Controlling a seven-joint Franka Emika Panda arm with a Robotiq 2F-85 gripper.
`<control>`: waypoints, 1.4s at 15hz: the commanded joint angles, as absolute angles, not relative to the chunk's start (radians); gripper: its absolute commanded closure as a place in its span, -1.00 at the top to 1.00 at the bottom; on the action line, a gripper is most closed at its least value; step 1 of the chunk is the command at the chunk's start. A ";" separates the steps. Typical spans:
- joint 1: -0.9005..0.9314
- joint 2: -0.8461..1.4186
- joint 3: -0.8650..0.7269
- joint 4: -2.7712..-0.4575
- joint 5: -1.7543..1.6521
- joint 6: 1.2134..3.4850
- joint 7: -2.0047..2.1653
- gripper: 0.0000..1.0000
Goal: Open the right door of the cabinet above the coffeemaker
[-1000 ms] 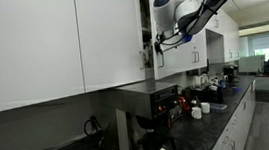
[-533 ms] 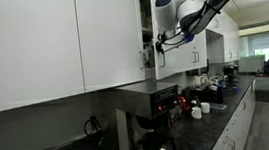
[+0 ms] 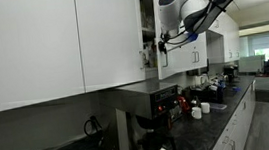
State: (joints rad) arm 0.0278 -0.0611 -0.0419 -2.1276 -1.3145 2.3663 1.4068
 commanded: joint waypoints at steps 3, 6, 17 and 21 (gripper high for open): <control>-0.042 -0.142 -0.076 -2.202 -1.355 2.326 1.421 1.00; -0.049 -0.172 -0.077 -2.230 -1.357 2.323 1.421 1.00; -0.077 -0.255 -0.087 -2.308 -1.356 2.318 1.417 1.00; -0.087 -0.289 -0.092 -2.338 -1.355 2.312 1.415 1.00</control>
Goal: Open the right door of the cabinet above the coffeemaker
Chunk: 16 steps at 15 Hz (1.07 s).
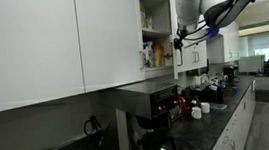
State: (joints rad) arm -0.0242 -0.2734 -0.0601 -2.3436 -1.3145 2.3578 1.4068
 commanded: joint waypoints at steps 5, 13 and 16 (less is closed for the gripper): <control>-0.098 -0.319 -0.099 -2.365 -1.357 2.307 1.417 1.00; -0.116 -0.359 -0.108 -2.396 -1.358 2.247 1.405 1.00; -0.116 -0.373 -0.113 -2.405 -1.351 2.209 1.387 1.00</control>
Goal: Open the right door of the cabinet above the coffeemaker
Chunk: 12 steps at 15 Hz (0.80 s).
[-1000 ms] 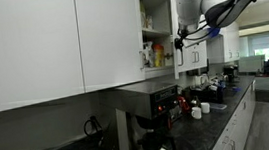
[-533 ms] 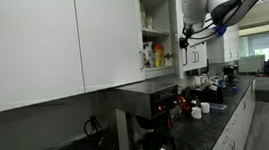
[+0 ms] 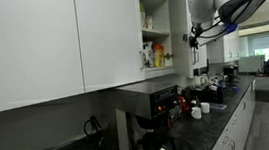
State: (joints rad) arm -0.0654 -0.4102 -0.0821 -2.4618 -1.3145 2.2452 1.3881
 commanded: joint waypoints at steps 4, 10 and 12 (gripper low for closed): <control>-0.081 -0.401 -0.130 -2.417 -1.283 2.233 1.264 1.00; -0.019 -0.410 -0.131 -2.397 -0.990 2.313 0.881 1.00; -0.011 -0.406 -0.114 -2.378 -0.882 2.295 0.749 1.00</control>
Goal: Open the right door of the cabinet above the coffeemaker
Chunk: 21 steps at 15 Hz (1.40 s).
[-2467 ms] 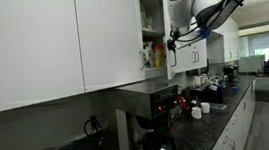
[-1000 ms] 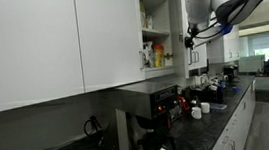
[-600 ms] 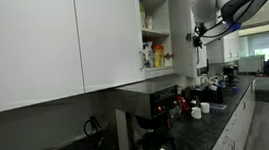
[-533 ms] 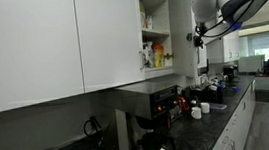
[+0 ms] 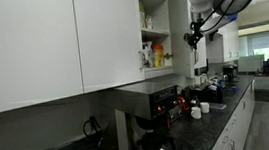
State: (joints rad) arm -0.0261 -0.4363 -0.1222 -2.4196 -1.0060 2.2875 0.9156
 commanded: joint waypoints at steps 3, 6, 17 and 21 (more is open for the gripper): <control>-0.020 -0.390 -0.069 -2.353 -0.783 2.279 0.641 1.00; -0.034 -0.359 -0.020 -2.326 -0.725 2.285 0.587 1.00; -0.049 -0.280 0.135 -2.278 -1.404 2.061 1.360 1.00; -0.007 -0.253 0.125 -2.271 -1.455 1.910 1.421 1.00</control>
